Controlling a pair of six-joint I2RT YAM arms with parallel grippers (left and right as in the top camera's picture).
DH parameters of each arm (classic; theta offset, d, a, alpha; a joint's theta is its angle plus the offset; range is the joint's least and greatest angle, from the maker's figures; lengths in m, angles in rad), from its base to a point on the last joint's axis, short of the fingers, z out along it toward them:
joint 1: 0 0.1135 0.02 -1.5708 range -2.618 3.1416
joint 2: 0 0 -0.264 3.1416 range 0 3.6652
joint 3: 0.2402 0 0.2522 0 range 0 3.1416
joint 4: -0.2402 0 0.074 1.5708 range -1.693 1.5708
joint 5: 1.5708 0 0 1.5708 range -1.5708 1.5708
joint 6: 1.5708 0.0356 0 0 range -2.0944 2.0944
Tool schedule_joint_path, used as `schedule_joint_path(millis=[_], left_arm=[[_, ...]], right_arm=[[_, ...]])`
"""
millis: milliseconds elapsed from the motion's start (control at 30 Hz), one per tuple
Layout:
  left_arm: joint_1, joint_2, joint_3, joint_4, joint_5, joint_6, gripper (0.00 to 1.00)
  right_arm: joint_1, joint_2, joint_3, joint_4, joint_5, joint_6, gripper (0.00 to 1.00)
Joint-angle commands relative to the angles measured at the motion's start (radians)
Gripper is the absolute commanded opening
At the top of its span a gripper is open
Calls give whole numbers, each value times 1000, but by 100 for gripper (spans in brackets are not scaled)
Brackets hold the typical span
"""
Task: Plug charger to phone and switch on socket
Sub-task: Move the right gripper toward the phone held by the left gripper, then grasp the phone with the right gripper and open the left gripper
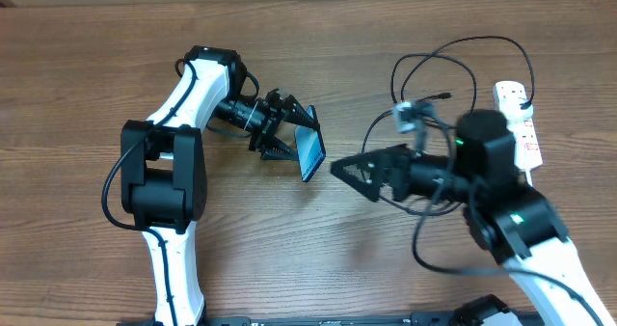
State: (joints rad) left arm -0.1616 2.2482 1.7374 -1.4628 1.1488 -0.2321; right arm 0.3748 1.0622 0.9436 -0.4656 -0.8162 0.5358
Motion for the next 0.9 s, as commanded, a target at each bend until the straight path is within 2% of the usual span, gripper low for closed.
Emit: schedule_joint_path(millis=[0,100,200,267,367,433,533,633,867], left_arm=[[4,8,27,-2,50,19,66],[4,8,27,0,50,19,66],[5,8,27,1,50,19,66],[5,8,27,1,50,19,66],[5,8,27,1,50,19,66],[5,8,27,1,50,19,66],[5,8,27,1,50,19,67],[5,8,27,1,50,19,67],[5,8,27,2,50,19,67]], right_arm=[[13,73,25,62,-18,-76,100],[34,101,25,17,126,-76,100],[98,86,25,-103,430,-24,100],[206,55,25,-168,652,44,100],[365,34,24,-175,886,109,100],[484,36,24,-176,1109,200,100],[605,59,20,-175,1338,329,99],[661,99,19,-169,1454,412,100],[650,226,19,-90,1451,404,100]])
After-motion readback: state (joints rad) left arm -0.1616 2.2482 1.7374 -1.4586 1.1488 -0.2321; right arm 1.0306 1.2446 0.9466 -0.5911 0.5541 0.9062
